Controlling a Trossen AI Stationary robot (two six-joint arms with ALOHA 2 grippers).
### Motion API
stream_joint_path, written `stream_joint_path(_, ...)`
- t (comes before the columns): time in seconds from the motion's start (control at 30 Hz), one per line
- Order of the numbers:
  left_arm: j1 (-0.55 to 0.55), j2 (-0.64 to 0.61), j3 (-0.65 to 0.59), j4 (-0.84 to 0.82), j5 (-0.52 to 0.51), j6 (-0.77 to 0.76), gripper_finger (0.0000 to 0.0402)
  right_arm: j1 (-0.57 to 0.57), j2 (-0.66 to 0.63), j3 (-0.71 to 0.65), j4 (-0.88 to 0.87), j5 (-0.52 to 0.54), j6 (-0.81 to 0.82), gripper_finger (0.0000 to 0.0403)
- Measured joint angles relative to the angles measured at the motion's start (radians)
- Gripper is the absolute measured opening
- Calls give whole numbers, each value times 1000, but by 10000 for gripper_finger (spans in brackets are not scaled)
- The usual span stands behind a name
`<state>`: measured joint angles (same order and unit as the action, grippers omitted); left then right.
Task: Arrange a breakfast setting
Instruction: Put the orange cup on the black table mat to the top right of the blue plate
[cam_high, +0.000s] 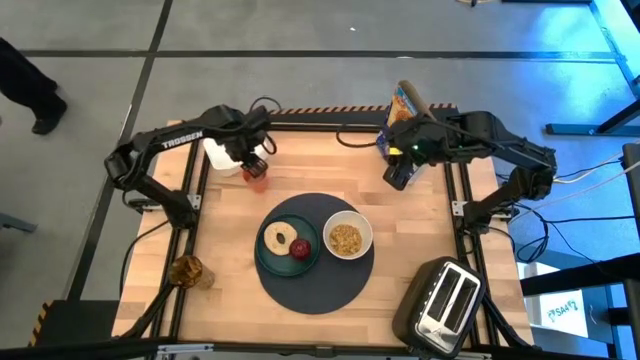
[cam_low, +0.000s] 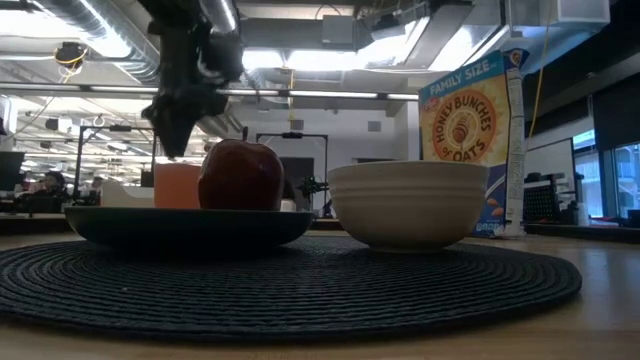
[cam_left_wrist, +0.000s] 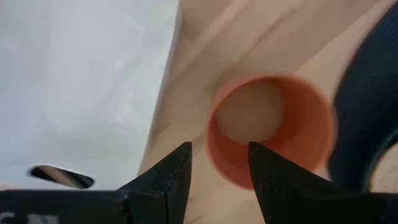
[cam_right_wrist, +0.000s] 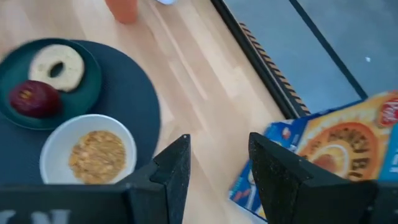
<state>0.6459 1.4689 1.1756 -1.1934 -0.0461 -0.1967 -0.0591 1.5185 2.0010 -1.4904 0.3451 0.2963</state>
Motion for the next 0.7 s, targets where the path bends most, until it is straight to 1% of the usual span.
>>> stream_joint_path(0.13,32,0,-69,50,4,8,151,-39,0,0,0,1,-29,152)
stream_joint_path(0.23,43,0,-75,73,4,24,151,-68,0,0,6,-7,-52,152)
stream_joint_path(0.33,48,1,-75,101,4,24,141,-97,0,0,45,-48,-79,152)
stream_joint_path(0.5,52,15,-75,111,9,24,90,-133,1,0,132,-129,-98,152)
stream_joint_path(0.6,52,31,-75,107,16,24,56,-146,1,0,153,-155,-112,152)
stream_joint_path(0.7,48,54,-75,107,17,24,30,-146,1,0,155,-158,-113,152)
